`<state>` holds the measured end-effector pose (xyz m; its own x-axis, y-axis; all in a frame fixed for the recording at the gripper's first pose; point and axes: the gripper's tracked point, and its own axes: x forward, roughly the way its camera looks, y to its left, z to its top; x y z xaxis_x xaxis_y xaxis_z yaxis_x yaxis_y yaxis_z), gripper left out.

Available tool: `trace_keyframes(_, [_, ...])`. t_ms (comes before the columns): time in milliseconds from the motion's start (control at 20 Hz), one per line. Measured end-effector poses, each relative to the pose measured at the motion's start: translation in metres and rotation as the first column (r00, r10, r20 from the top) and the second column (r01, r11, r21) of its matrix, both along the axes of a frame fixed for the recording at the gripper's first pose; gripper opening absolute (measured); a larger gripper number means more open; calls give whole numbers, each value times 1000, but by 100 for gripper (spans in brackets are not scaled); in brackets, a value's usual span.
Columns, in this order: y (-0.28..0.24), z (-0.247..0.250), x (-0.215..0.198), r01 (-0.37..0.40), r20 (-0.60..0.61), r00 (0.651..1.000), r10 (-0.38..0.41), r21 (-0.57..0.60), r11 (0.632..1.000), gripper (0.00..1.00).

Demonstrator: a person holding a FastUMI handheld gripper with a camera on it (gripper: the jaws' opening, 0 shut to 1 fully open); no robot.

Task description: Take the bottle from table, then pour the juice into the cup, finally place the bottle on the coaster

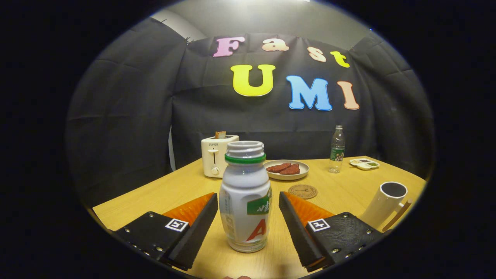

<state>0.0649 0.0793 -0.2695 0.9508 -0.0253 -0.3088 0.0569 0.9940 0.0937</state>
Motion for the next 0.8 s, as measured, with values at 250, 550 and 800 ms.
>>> trace_keyframes(250, [7,-21,-1,-27,-79,997,26,-12,1000,97])
trace_keyframes(550, [4,-32,-5,-13,-113,994,13,1,1000,97])
trace_keyframes(800, [6,-34,-1,-32,-115,993,34,20,999,80])
